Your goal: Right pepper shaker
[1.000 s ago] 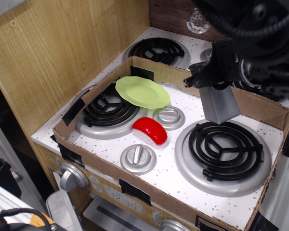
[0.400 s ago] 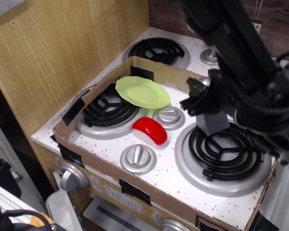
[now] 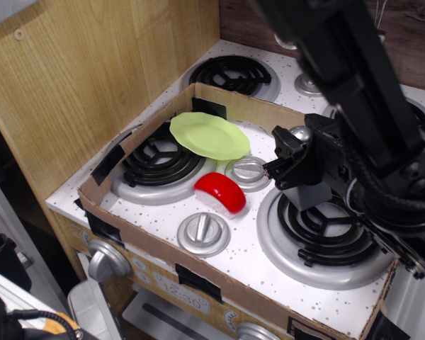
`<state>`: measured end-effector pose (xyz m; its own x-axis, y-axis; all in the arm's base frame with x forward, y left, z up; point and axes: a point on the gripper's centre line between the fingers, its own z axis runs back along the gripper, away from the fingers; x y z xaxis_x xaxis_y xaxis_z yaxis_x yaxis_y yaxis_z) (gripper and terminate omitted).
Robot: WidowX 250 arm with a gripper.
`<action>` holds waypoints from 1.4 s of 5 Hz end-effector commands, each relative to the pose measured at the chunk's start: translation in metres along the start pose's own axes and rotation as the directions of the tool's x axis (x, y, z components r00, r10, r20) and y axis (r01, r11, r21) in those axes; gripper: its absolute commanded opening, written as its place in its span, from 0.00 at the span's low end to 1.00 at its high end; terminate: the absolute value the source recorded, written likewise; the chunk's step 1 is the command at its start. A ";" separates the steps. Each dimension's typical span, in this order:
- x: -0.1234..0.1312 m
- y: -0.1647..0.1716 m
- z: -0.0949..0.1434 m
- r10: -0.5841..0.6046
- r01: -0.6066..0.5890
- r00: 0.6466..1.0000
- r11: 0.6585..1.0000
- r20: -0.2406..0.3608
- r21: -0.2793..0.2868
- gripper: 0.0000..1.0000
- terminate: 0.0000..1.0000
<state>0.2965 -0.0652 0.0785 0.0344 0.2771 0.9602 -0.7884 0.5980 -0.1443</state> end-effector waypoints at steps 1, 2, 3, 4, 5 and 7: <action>0.003 -0.007 0.009 -0.006 0.006 0.999 1.000 0.035 0.004 0.00 0.00; 0.001 -0.007 0.009 -0.014 0.015 0.999 1.000 0.038 -0.005 0.00 0.00; 0.001 -0.006 0.010 -0.031 0.032 0.998 0.999 0.057 -0.006 0.00 0.00; -0.004 -0.004 0.007 -0.024 0.025 0.998 1.000 0.054 -0.014 0.00 0.00; -0.006 -0.005 0.008 -0.018 0.019 0.999 1.000 0.026 -0.019 1.00 0.00; -0.005 -0.010 0.009 -0.018 0.018 1.000 1.000 0.016 -0.022 1.00 1.00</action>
